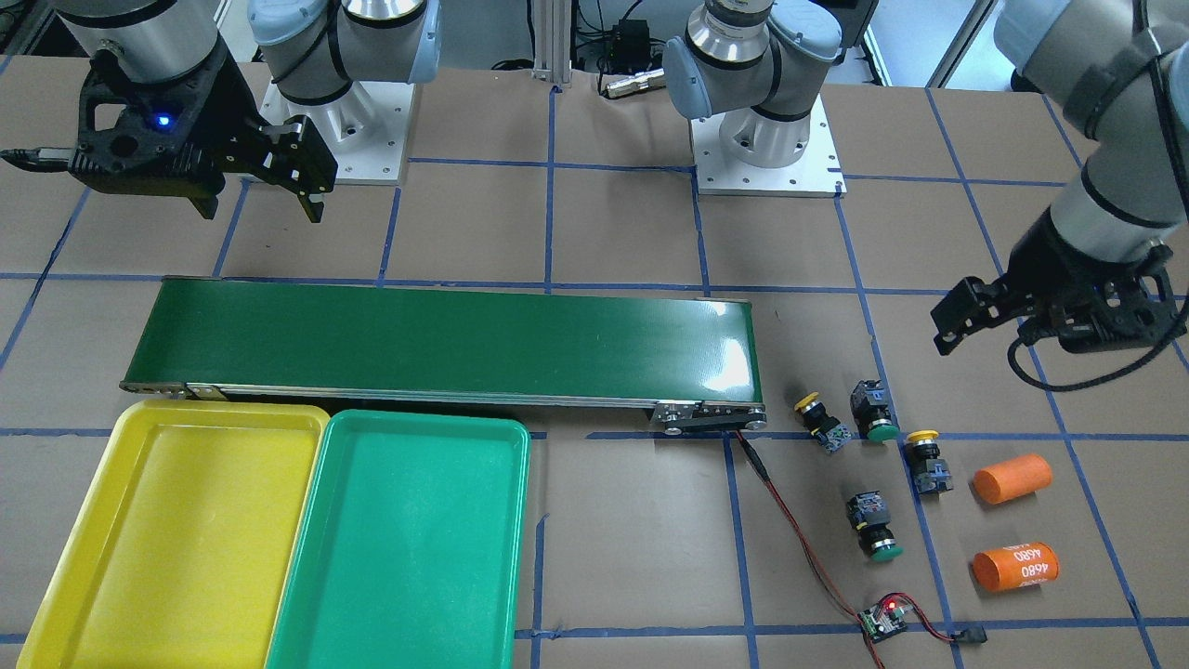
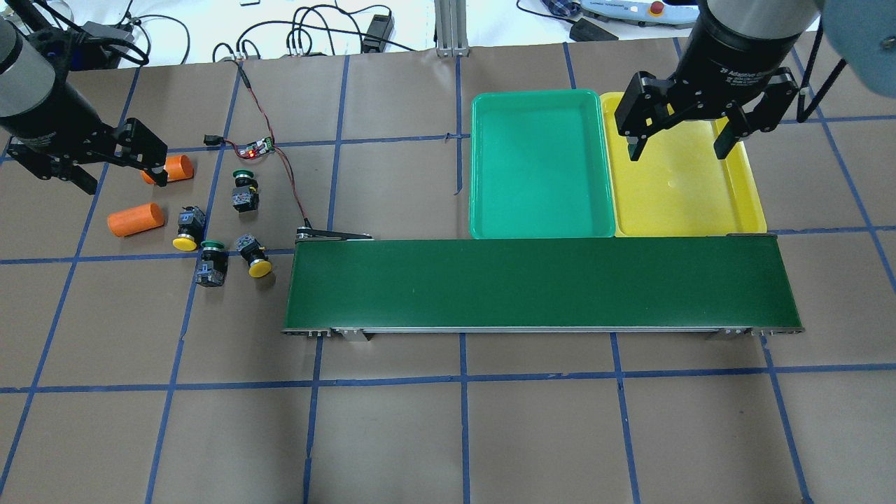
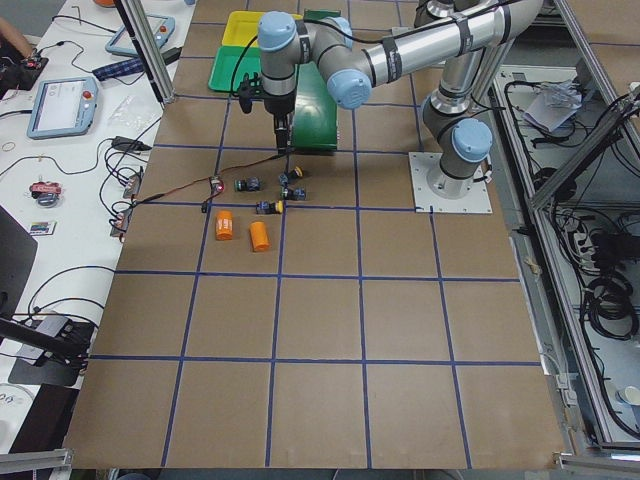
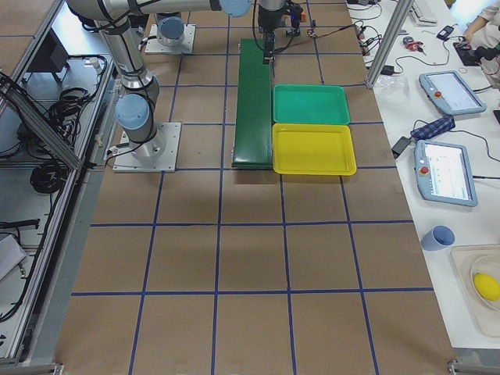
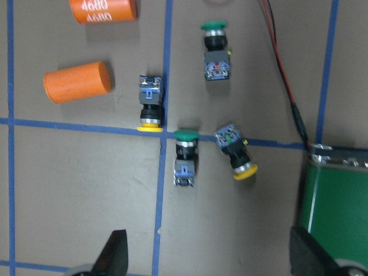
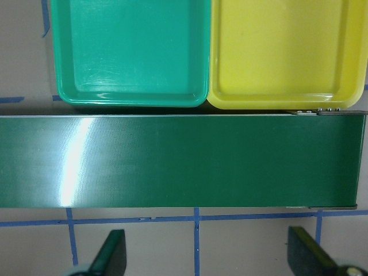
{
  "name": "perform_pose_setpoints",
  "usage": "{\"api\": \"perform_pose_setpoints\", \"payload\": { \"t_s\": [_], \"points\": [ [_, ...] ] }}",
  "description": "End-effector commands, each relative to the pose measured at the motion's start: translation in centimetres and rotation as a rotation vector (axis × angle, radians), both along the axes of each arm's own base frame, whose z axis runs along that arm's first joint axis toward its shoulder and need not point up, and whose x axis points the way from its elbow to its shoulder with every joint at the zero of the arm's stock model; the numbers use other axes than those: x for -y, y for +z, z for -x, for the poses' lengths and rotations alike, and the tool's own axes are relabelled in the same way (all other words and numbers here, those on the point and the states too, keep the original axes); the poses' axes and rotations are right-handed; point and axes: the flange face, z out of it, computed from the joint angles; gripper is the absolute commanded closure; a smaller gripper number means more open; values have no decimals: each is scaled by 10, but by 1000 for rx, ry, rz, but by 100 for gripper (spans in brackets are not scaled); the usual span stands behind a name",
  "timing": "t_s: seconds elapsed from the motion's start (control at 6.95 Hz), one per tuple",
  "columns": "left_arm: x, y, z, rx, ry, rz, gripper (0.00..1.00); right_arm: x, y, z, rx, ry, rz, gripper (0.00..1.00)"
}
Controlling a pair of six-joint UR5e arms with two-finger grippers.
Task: Sort buttons by color to trays
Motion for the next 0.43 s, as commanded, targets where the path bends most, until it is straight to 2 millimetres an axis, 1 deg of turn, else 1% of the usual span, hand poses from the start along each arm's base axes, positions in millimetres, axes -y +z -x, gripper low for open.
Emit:
{"api": "perform_pose_setpoints", "payload": {
  "t_s": [0.0,0.14,0.29],
  "points": [
    [47,-65,-52,20,17,51,0,0,1,0,0,-1,1,0],
    [66,-95,-68,54,-64,91,0,0,0,0,3,0,0,0],
    [79,-120,-76,52,-62,87,0,1,-1,0,5,0,0,0]
  ]
}}
